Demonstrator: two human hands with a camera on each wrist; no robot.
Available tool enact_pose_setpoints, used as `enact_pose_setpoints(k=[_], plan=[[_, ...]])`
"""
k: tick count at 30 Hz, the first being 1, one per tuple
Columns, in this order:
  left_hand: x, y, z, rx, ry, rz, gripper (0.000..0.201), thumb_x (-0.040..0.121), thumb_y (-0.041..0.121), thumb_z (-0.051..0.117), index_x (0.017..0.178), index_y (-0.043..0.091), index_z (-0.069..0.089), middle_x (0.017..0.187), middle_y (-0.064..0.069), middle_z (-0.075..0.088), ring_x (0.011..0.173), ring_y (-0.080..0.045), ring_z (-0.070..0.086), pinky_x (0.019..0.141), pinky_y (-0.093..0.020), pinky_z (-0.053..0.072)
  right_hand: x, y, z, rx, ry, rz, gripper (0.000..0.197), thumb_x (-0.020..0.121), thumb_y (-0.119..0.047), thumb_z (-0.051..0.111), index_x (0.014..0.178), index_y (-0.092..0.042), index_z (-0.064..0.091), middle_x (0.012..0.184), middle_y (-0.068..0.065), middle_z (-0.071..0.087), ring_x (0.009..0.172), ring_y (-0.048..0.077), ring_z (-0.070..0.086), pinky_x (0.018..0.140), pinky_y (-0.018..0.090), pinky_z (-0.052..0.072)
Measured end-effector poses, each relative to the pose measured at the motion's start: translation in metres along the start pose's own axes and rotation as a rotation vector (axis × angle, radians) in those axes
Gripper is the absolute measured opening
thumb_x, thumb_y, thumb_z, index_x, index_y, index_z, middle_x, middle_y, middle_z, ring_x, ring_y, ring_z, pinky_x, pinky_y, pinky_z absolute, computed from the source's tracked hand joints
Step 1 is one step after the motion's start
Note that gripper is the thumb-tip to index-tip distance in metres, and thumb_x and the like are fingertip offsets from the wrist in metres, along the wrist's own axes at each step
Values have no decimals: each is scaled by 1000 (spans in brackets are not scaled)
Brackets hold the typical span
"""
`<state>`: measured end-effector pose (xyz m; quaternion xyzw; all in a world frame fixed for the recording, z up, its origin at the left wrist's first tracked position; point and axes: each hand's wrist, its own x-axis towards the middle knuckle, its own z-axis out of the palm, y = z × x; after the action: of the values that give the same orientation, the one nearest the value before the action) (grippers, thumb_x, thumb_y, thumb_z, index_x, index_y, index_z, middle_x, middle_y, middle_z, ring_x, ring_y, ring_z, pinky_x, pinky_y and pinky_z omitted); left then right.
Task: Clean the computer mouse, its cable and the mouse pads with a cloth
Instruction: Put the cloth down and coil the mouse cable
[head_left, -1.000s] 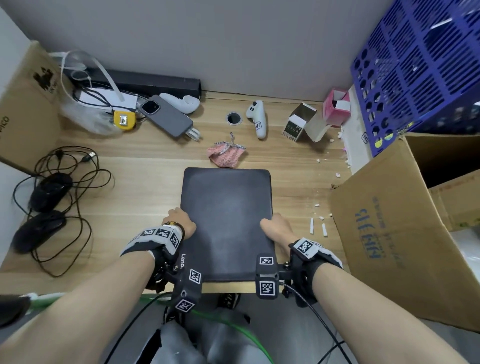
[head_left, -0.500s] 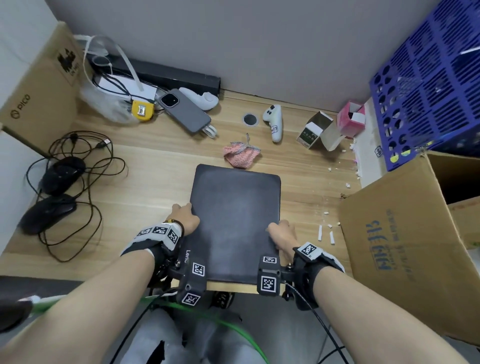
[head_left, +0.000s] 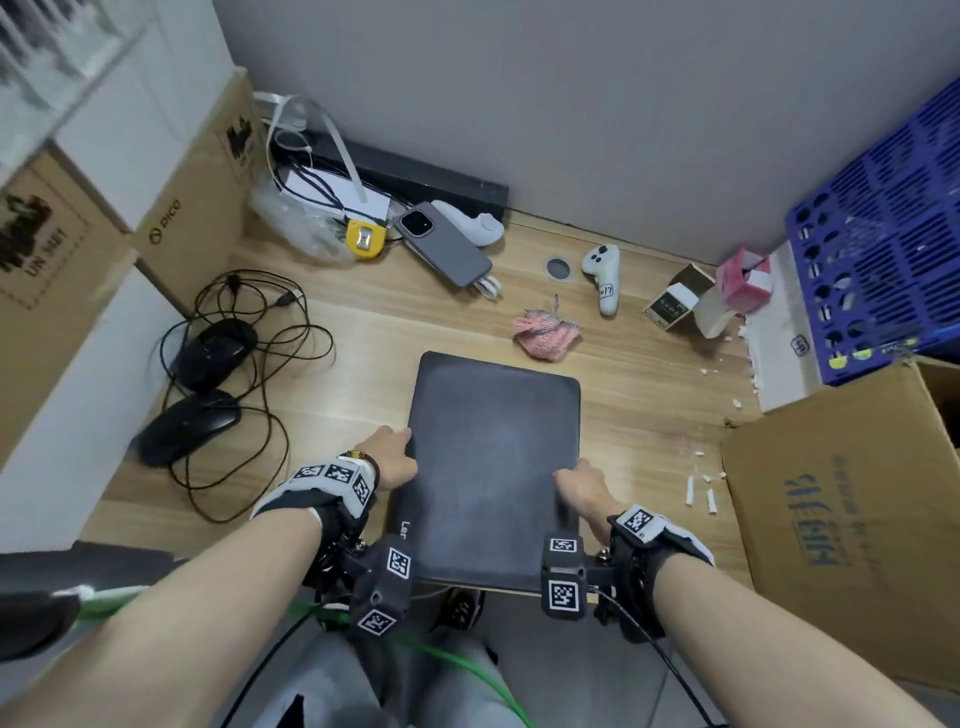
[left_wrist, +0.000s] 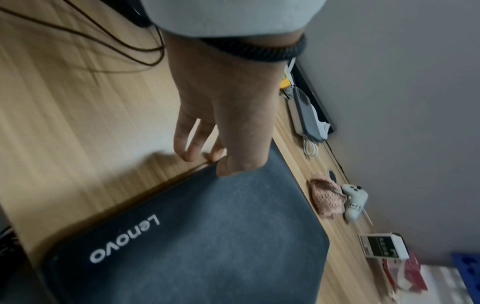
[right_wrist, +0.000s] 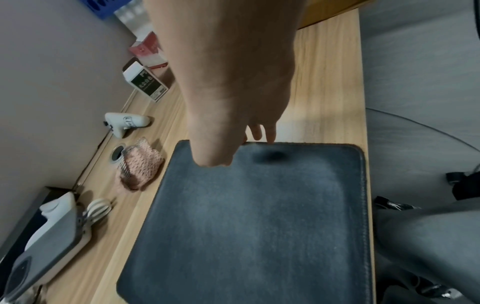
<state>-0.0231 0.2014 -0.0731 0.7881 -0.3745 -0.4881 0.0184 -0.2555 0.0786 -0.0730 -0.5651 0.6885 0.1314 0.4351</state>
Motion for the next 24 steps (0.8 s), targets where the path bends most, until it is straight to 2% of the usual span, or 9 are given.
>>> enact_pose_setpoints(k=[2, 3, 5, 10, 13, 15, 19, 22, 24], plan=[[-5, -17, -10, 3, 9, 21, 50, 85, 19, 43, 134, 10, 49, 127, -16, 55, 113, -34, 56, 94, -35, 47, -9, -15, 4, -19, 37, -84, 33, 95, -13, 39, 122, -1, 55, 130, 17, 51, 118, 34, 49, 100, 32, 37], [-8, -25, -15, 5, 34, 22, 48, 92, 19, 41, 138, 11, 47, 133, -14, 54, 118, -31, 53, 99, -34, 44, -12, -23, 8, -15, 29, -126, 26, 96, -14, 38, 103, -7, 61, 116, 14, 56, 107, 31, 51, 92, 30, 37], [-13, -47, -27, -13, 104, 9, 45, 97, 20, 39, 141, 12, 45, 139, -12, 50, 123, -28, 51, 102, -32, 42, -16, -45, 21, 7, 17, -171, 24, 96, -16, 37, 79, -13, 54, 94, 8, 53, 87, 25, 46, 79, 29, 35], [-34, -114, -53, -23, 399, -104, 39, 95, 20, 43, 132, 15, 53, 140, -13, 43, 129, -32, 37, 107, -37, 34, -36, -107, 76, 169, -178, -265, 30, 97, -9, 35, 76, -13, 56, 66, 6, 55, 53, 17, 49, 50, 23, 41], [-49, -150, -63, 20, 555, -204, 41, 88, 22, 51, 129, 16, 49, 138, -10, 36, 129, -30, 30, 103, -39, 33, -61, -140, 103, 122, -300, -362, 33, 97, -12, 33, 72, -11, 55, 60, 6, 53, 51, 18, 50, 49, 23, 41], [-52, -171, -63, -3, 597, -251, 53, 82, 25, 63, 130, 13, 45, 137, -12, 33, 127, -31, 31, 102, -39, 34, -74, -153, 117, 83, -375, -418, 36, 97, -16, 36, 64, -11, 52, 55, 5, 48, 50, 19, 49, 52, 25, 41], [-50, -199, -60, -234, 626, -258, 63, 78, 7, 60, 136, 3, 37, 139, -16, 28, 127, -35, 32, 109, -43, 31, -92, -165, 139, -40, -438, -469, 47, 100, -31, 38, 56, -16, 36, 51, 0, 36, 45, 16, 37, 56, 27, 39], [-46, -213, -58, -80, 632, -261, 60, 83, 12, 59, 138, 7, 37, 140, -17, 37, 129, -37, 31, 109, -43, 28, -95, -163, 147, -217, -434, -463, 45, 96, -34, 47, 57, -15, 37, 51, 1, 39, 46, 16, 43, 56, 24, 43], [-45, -215, -59, 51, 606, -260, 61, 83, 25, 65, 136, 8, 39, 135, -17, 43, 126, -34, 35, 108, -40, 27, -94, -156, 150, -325, -499, -459, 44, 93, -25, 55, 55, -16, 35, 50, 1, 36, 46, 14, 41, 52, 22, 43]])
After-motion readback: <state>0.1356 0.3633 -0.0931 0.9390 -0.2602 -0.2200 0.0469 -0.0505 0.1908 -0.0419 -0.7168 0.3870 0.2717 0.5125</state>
